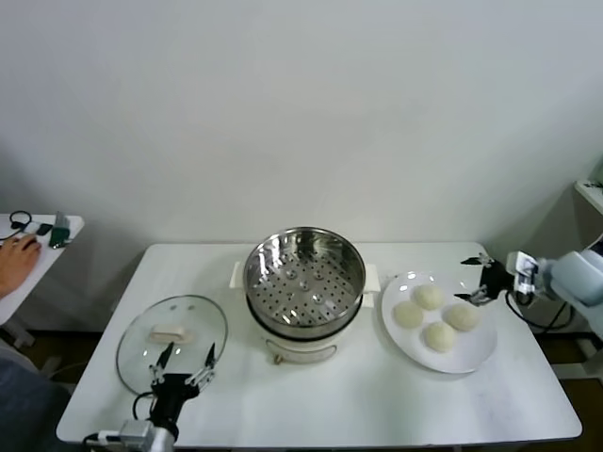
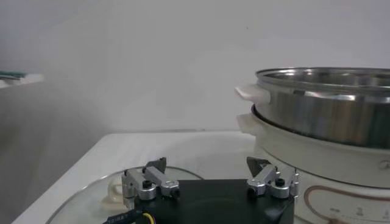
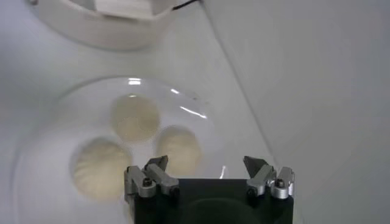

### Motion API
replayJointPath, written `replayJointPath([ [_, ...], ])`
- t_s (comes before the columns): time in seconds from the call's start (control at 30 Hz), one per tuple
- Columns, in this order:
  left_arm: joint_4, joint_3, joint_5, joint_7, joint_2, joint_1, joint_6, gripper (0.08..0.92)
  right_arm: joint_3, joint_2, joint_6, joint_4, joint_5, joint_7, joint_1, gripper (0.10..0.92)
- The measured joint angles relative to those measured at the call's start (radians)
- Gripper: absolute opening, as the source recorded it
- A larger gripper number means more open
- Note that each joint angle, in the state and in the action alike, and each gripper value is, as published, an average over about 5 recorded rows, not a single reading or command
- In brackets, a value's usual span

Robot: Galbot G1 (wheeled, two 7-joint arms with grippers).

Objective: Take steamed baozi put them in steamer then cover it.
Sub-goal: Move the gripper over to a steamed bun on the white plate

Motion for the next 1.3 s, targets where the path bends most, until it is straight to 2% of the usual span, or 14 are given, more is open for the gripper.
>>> replayJointPath([
  [0.2,0.008,0.002,0.010,0.009,-0.001,-0.003,-0.003,0.823,-0.349,0.095,0.000,-0.131,0.038,-0.102,0.294,0.823],
  [0.43,0.017,-0.001,0.013,0.015,-0.003,0.003,-0.013,0.823,-0.585,0.224,-0.006,-0.268,0.043,-0.160,0.430,0.823],
  [1.07,0.039,-0.008,0.018,0.017,-0.013,0.017,-0.033,0.823,-0.640,0.479,0.035,-0.577,-0.046,-0.196,0.394,0.817],
  [1.3,0.041,-0.008,0.018,0.016,-0.014,0.019,-0.037,0.823,-0.621,0.522,0.046,-0.631,-0.074,-0.194,0.371,0.684],
])
